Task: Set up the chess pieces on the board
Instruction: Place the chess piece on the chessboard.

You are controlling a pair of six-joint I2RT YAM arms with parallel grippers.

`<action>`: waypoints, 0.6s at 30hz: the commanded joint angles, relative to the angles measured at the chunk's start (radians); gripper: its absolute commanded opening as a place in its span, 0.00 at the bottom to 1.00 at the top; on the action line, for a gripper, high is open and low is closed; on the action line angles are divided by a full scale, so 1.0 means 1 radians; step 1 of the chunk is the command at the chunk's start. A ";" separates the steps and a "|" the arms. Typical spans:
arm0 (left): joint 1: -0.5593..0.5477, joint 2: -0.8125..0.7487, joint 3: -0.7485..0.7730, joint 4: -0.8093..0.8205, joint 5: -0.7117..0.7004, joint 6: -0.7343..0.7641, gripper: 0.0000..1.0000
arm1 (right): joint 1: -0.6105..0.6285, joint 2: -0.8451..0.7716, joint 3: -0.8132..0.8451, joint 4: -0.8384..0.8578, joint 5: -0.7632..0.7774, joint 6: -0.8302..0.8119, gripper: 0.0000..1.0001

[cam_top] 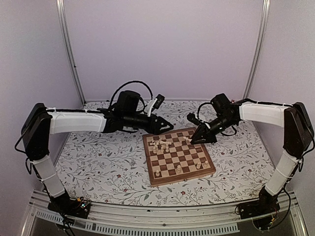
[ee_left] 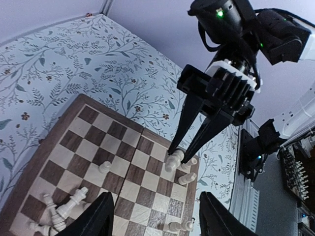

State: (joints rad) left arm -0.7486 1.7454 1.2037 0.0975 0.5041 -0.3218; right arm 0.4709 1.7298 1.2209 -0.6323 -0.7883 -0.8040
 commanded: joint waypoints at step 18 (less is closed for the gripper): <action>-0.132 0.269 0.123 0.225 0.127 -0.290 0.51 | 0.003 -0.058 -0.048 0.014 -0.099 0.003 0.10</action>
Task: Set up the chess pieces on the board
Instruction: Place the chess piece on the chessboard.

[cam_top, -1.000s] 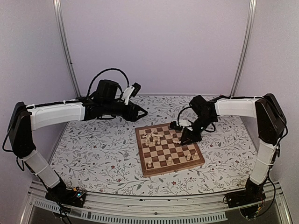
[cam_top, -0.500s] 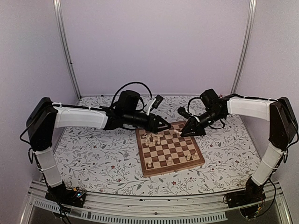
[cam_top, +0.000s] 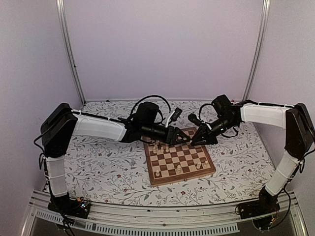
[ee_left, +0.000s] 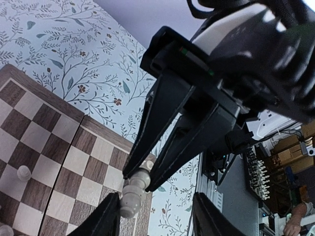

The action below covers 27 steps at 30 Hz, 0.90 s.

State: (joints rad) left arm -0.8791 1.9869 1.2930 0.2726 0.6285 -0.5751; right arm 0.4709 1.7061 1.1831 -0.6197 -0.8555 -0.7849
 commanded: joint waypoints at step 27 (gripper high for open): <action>-0.015 -0.127 0.049 -0.369 -0.211 0.280 0.07 | -0.194 -0.176 0.008 -0.020 -0.033 0.052 0.48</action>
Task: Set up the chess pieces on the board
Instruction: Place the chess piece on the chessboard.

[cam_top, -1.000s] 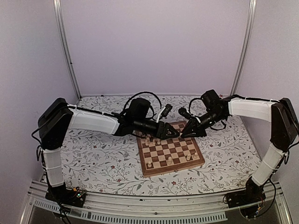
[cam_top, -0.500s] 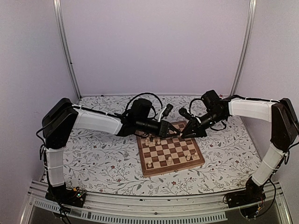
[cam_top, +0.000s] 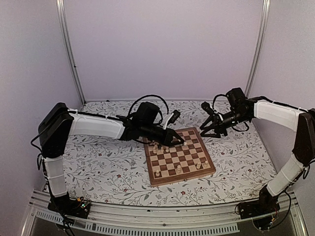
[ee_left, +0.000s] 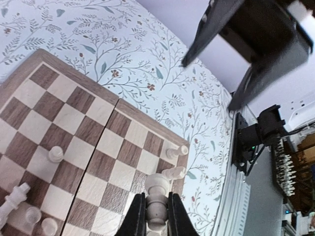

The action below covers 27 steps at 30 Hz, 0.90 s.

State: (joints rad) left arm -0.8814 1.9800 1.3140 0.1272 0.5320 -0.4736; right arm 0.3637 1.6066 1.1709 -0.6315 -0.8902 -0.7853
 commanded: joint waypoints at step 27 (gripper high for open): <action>-0.245 -0.097 0.085 -0.686 -0.464 0.507 0.09 | -0.158 -0.142 -0.200 0.257 0.255 0.170 0.52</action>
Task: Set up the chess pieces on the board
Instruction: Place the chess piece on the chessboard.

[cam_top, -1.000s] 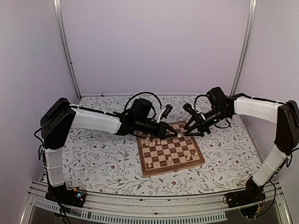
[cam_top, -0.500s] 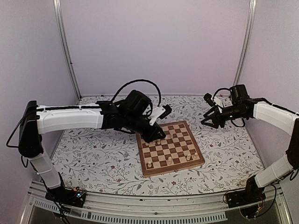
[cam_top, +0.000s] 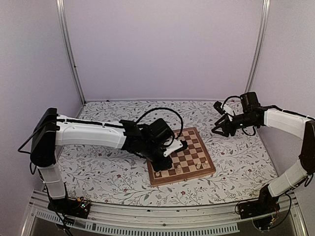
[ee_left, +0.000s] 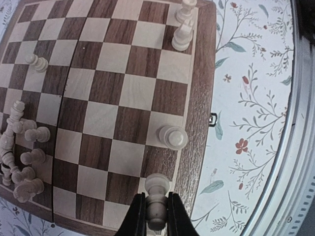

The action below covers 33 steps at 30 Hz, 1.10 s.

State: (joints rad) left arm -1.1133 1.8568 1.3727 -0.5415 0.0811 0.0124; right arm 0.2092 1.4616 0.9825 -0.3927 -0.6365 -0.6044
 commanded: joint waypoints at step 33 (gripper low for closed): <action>-0.035 0.102 0.241 -0.141 -0.078 0.064 0.09 | -0.004 0.021 -0.008 -0.010 -0.014 -0.045 0.52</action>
State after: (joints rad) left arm -1.1316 1.9400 1.5761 -0.6502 0.0166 0.0605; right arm 0.2092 1.4788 0.9775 -0.3958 -0.6376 -0.6369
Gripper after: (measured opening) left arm 0.114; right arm 0.524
